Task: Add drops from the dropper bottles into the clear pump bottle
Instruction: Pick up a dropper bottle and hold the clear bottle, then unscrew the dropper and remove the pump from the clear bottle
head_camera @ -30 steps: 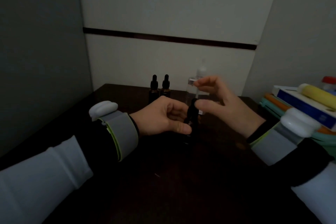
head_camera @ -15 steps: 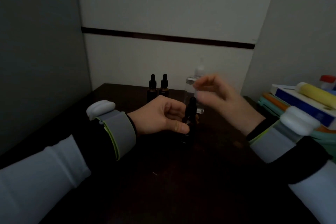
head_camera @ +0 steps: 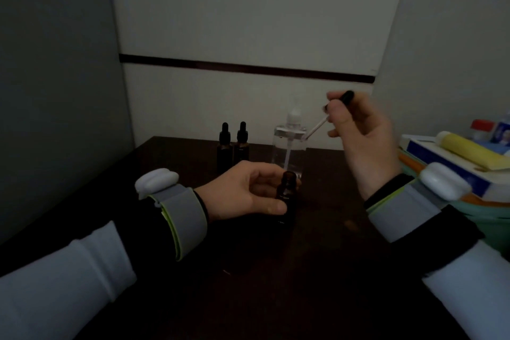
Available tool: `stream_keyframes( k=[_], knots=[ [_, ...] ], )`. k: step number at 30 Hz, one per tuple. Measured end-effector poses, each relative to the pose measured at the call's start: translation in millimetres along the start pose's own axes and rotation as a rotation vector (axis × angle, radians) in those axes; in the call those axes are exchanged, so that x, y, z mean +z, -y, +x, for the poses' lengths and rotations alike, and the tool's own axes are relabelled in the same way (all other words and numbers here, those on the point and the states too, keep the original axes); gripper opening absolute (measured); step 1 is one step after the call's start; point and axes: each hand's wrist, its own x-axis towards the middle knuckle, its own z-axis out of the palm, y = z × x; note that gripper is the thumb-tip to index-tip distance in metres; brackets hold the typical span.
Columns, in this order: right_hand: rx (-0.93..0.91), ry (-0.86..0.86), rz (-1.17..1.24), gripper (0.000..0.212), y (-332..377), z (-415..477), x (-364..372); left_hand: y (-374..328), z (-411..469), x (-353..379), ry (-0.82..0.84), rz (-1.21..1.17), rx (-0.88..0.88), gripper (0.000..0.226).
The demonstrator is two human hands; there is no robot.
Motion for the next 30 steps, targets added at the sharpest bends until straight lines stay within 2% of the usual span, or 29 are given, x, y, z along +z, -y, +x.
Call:
stream_keyframes(
  k=[4,6,9,11,14,17,21,24,27,30],
  knots=[
    [0.008,0.017,-0.089,0.013,-9.6,-0.5,-0.9,-7.8,-0.9,0.4,0.000,-0.003,-0.001,0.055],
    [0.030,-0.003,-0.100,0.014,-11.8,1.6,-3.4,-12.4,3.7,-7.9,-0.156,-0.016,0.067,0.049],
    [0.063,-0.012,-0.129,0.014,-17.4,3.0,-4.9,-20.9,29.7,-22.7,-0.499,0.020,0.158,0.035],
    [0.071,0.010,-0.165,0.011,-21.2,2.3,-5.0,-25.9,56.1,-28.2,-0.613,0.061,0.153,0.041],
    [0.057,0.058,-0.242,0.005,-24.9,-0.6,-6.6,-29.8,94.5,-28.4,-0.597,0.117,0.019,0.064],
    [0.047,0.101,-0.269,0.003,-29.0,-3.8,-7.5,-26.3,115.7,-27.0,-0.569,0.171,-0.082,0.061],
    [0.047,0.125,-0.283,0.004,-31.3,-3.4,-8.0,-28.8,118.9,-25.1,-0.661,0.206,0.032,0.044],
    [0.036,0.140,-0.290,0.005,-32.1,-3.0,-7.3,-48.6,114.2,-30.6,-0.731,0.117,0.187,0.013],
    [0.039,0.136,-0.293,0.006,-32.6,-3.2,-6.5,-71.7,106.6,-45.6,-0.822,0.040,0.317,0.023],
    [0.042,0.120,-0.283,0.004,-32.6,-2.7,-7.7,-82.4,90.2,-57.4,-0.813,-0.012,0.402,0.023]
  ],
)
